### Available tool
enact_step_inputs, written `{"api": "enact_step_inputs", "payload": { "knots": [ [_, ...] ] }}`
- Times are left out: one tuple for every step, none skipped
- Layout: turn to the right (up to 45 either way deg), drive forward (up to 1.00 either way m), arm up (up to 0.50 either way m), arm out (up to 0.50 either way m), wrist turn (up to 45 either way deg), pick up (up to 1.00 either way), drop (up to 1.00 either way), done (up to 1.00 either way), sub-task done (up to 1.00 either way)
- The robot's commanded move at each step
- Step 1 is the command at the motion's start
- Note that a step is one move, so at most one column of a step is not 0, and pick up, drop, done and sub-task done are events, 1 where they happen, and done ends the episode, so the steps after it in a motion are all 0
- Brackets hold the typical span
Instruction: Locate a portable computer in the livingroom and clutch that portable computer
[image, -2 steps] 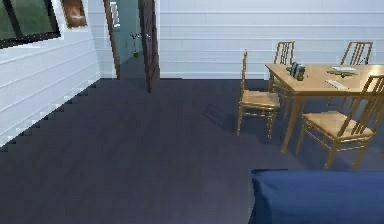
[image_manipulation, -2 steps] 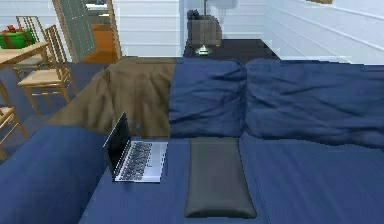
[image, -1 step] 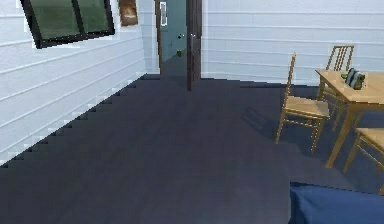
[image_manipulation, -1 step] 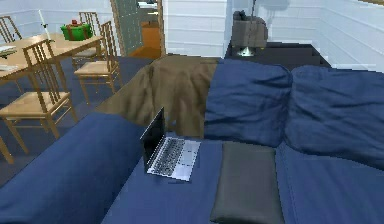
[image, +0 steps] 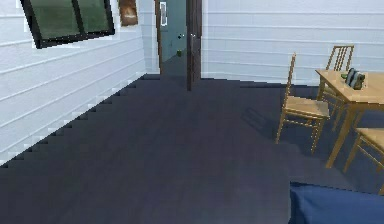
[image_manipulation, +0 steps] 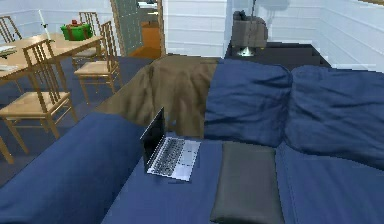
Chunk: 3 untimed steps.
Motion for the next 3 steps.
{"api": "enact_step_inputs", "payload": {
  "knots": [
    [0.0,0.00,0.02,0.00,0.0,0.00,0.00,0.00,0.00],
    [0.0,0.00,0.00,0.50,0.0,0.00,0.00,0.00,0.00],
    [0.0,0.00,0.00,0.00,45.0,0.00,0.00,0.00,0.00]
  ]
}}
